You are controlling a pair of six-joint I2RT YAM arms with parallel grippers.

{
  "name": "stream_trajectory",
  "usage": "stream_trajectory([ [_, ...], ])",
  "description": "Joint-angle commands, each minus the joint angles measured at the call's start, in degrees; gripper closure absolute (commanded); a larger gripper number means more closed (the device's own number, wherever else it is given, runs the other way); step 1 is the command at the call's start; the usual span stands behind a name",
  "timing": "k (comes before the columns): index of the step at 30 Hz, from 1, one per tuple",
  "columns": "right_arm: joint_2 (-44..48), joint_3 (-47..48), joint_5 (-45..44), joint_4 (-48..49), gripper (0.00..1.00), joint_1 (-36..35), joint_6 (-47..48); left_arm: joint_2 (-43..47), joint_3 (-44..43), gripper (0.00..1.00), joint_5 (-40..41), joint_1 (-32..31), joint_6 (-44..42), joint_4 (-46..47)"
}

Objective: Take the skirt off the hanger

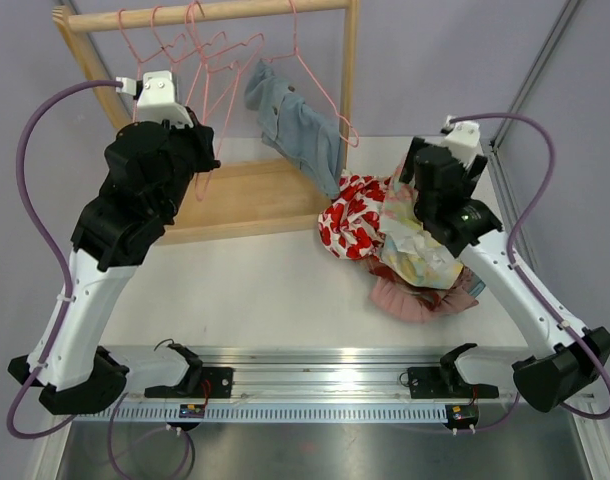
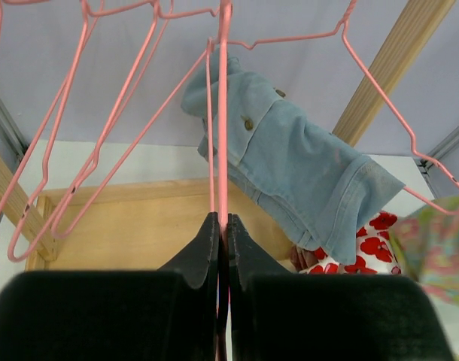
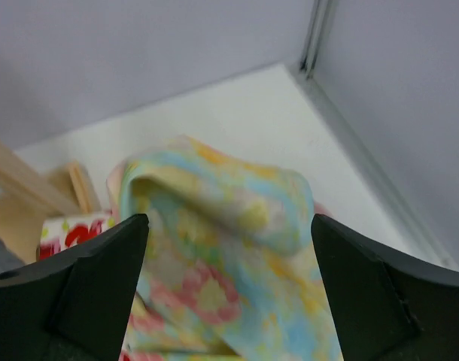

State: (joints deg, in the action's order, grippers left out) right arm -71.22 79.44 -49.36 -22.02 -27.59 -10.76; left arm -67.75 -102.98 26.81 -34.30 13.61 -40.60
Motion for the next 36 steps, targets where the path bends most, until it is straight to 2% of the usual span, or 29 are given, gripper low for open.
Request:
stream_trajectory([
  [1, 2.1, -10.1, 8.9, -9.7, 0.01, 0.1, -16.8, -3.6, -5.3, 1.00, 0.4, -0.1, -3.0, 3.9],
  [4, 6.2, -17.0, 18.4, -7.2, 0.01, 0.0, -21.7, -9.1, -10.5, 1.00, 0.7, 0.8, -4.6, 4.0],
  [6, 8.1, -21.3, 20.6, -6.7, 0.01, 0.1, -23.6, -11.7, -14.2, 1.00, -0.1, 1.6, -5.2, 4.1],
  [9, 11.4, -24.0, 22.9, -7.1, 0.01, -0.1, -23.3, -17.4, -18.0, 1.00, -2.8, 5.6, -5.0, 4.9],
  [13, 16.5, -26.1, 24.9, -10.0, 0.01, -0.1, -22.5, -26.1, -28.8, 1.00, -10.7, 15.9, -0.3, 0.5],
  [15, 18.7, -27.1, 25.5, -10.8, 0.01, -0.1, -22.5, -29.4, -30.4, 1.00, -13.1, 17.7, 1.4, -1.1],
  [19, 24.2, -29.5, 26.2, -11.9, 0.01, -0.1, -22.7, -26.2, -21.9, 1.00, -16.4, 18.3, 2.9, 2.5],
  [20, 24.7, -29.6, 26.2, -11.8, 0.01, -0.1, -22.5, -25.0, -17.0, 1.00, -17.5, 18.3, 3.4, 3.9],
  [23, 24.9, -29.3, 26.6, -12.1, 0.01, -0.2, -21.8, -21.0, -10.9, 1.00, -17.9, 18.3, 4.1, 6.6],
  [27, 24.5, -28.7, 27.0, -12.3, 0.01, -0.1, -21.4, -19.8, -10.7, 0.99, -18.8, 18.3, 3.6, 4.9],
  [29, 24.8, -28.8, 27.1, -12.3, 0.00, -0.1, -21.5, -19.9, -11.5, 0.91, -18.7, 18.3, 3.1, 3.8],
  [30, 25.0, -28.9, 27.4, -12.3, 0.01, -0.2, -21.5, -19.9, -12.2, 0.69, -18.6, 18.3, 2.9, 2.7],
  [33, 26.4, -29.4, 27.4, -12.7, 0.01, -0.1, -22.0, -19.2, -14.2, 0.43, -19.2, 18.0, 3.2, 1.8],
  [36, 28.0, -30.1, 27.3, -13.0, 0.00, -0.1, -22.1, -18.7, -16.3, 0.41, -17.5, 14.8, 3.1, 1.6],
])
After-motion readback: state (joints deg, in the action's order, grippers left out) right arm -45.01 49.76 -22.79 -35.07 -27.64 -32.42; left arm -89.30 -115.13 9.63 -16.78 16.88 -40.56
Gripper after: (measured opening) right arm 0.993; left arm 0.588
